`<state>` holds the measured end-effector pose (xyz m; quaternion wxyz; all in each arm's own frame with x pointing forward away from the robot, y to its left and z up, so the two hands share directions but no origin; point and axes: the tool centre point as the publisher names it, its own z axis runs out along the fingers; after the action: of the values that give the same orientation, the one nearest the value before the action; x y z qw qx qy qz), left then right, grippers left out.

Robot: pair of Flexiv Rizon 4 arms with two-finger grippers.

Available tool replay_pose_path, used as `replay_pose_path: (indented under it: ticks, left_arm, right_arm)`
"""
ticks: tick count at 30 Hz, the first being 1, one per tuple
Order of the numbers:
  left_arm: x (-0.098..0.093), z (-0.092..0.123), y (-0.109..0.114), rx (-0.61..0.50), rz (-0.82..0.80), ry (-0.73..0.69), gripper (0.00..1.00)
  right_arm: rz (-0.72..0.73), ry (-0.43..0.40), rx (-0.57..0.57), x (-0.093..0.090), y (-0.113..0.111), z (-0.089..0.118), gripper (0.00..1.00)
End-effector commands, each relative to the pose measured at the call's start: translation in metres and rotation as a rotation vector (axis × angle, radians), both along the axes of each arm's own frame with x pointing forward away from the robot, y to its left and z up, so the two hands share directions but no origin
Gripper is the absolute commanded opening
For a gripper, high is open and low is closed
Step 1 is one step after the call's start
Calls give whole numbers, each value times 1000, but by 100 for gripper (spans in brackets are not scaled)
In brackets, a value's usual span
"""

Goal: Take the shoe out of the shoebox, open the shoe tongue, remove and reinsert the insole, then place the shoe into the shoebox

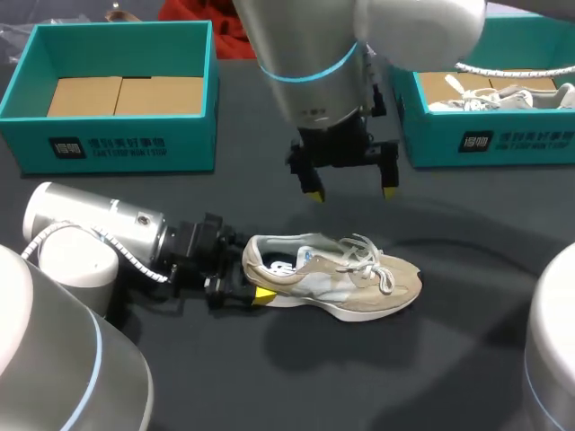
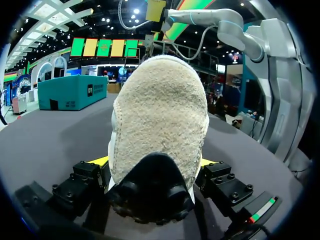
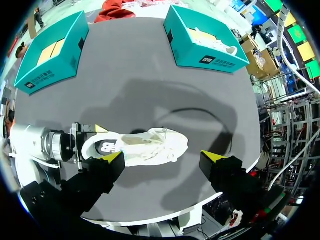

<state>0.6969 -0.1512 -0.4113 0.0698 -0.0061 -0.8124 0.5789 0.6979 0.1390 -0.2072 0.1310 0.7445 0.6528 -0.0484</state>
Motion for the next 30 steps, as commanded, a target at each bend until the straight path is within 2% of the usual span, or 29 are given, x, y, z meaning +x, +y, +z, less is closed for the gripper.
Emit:
replay_pose_path:
  ticks: [1, 9, 13, 24, 30]
  left_arm:
    - [-1, -4, -2, 2, 1, 0, 0]
    - [-1, -4, -2, 2, 1, 0, 0]
    - [-1, -4, -2, 2, 1, 0, 0]
    - [-1, -4, -2, 2, 1, 0, 0]
    - [-1, -4, -2, 2, 1, 0, 0]
  right_arm:
    - [-130, -49, -71, -16, 31, -23, 100]
    - [-153, -42, -93, -21, 54, -50, 100]
    - [-66, -65, -76, -26, 64, -64, 100]
    - [-72, -65, -89, -25, 66, -65, 100]
    - [-134, -24, -165, -21, 80, -93, 100]
